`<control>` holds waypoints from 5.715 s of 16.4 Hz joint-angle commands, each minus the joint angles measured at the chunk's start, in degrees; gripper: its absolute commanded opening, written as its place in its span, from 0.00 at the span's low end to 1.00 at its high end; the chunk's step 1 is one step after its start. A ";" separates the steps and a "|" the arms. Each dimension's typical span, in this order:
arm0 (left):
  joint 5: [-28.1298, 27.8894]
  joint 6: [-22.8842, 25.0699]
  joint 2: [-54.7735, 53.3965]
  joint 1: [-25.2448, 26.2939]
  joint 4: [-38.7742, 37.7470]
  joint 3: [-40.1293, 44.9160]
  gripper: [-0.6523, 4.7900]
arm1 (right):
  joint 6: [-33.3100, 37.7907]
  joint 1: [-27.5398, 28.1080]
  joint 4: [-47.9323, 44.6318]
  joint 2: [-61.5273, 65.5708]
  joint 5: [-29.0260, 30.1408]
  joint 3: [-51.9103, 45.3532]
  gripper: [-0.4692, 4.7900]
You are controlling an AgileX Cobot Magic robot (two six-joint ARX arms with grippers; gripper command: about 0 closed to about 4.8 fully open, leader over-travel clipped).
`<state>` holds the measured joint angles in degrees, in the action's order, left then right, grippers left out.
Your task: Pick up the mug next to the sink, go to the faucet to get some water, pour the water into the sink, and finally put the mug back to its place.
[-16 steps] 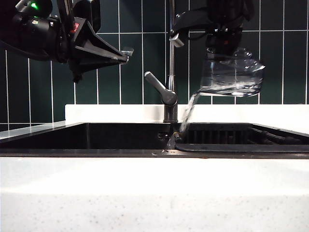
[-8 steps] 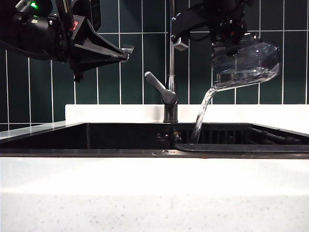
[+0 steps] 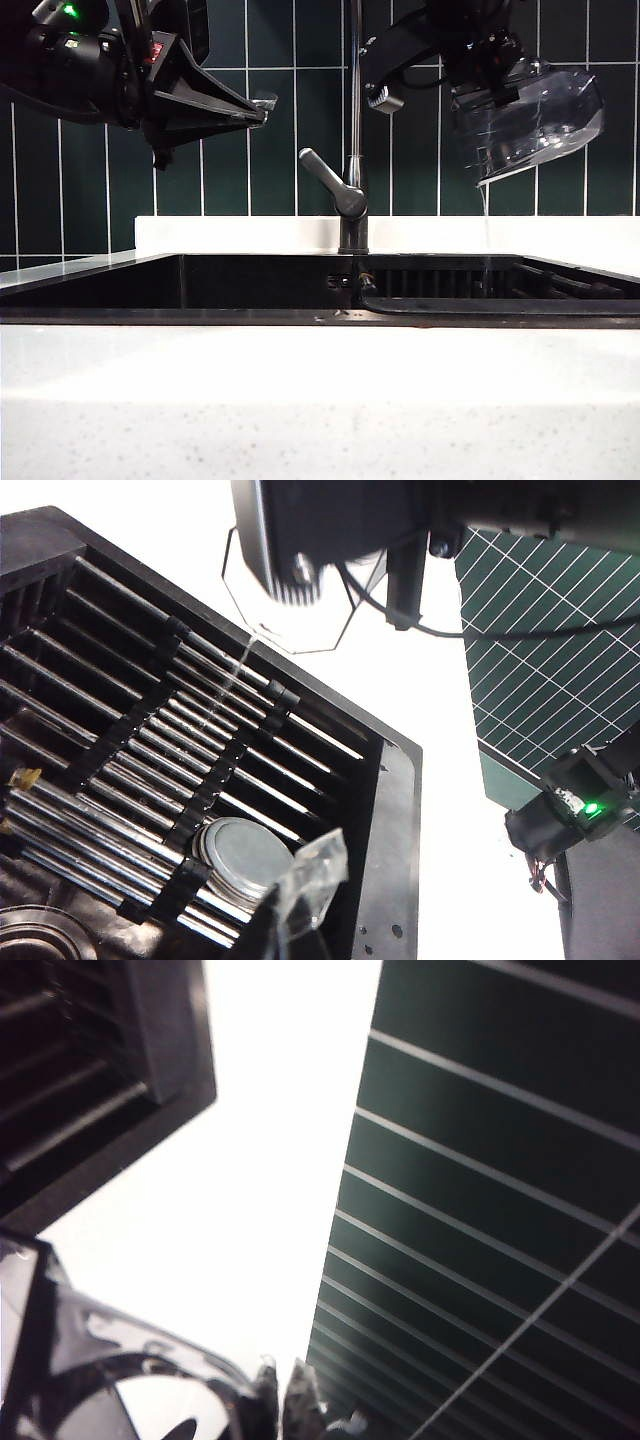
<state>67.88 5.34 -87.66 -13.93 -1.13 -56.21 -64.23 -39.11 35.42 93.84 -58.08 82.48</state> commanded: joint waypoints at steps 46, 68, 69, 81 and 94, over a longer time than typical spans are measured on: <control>-24.98 2.16 9.84 -14.84 23.08 2.16 0.11 | 66.79 54.99 -73.29 -11.80 82.58 -46.86 0.08; -21.53 2.16 9.84 -14.82 22.86 2.16 0.11 | 64.28 56.81 -83.95 -3.85 81.07 -46.31 0.08; -21.53 2.16 9.84 -14.82 22.95 2.16 0.11 | 64.59 56.92 -84.13 -3.41 81.11 -46.01 0.08; -21.57 2.21 9.84 -14.82 22.95 2.16 0.11 | 68.83 57.24 -87.08 2.10 83.95 -42.56 0.08; -21.59 2.40 9.81 -14.82 22.95 2.16 0.11 | 68.26 58.42 -86.60 2.82 85.22 -42.56 0.08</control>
<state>45.89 7.73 -78.02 -28.69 21.21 -54.06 4.01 19.14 -49.82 96.82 27.00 39.57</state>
